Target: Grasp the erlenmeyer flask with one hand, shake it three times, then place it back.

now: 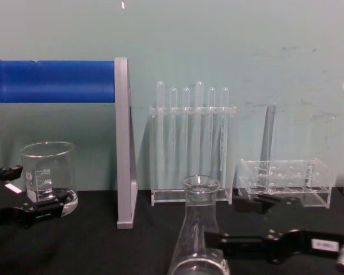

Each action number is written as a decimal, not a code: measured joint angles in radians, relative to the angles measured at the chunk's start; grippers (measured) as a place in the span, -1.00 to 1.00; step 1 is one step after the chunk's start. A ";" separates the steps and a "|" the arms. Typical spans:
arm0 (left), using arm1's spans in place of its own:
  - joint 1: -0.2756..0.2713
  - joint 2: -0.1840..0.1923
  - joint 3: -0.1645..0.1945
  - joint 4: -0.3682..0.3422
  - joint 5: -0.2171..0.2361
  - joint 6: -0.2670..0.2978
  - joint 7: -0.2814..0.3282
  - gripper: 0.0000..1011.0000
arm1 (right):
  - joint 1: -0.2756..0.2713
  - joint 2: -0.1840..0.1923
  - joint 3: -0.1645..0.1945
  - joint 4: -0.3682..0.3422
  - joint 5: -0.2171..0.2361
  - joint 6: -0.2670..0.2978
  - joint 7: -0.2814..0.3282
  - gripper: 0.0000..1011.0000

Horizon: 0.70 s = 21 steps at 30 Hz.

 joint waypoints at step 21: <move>0.000 0.000 0.000 0.000 0.000 0.000 0.000 0.98 | -0.069 -0.071 0.192 -0.032 -0.001 -0.034 -0.258 0.98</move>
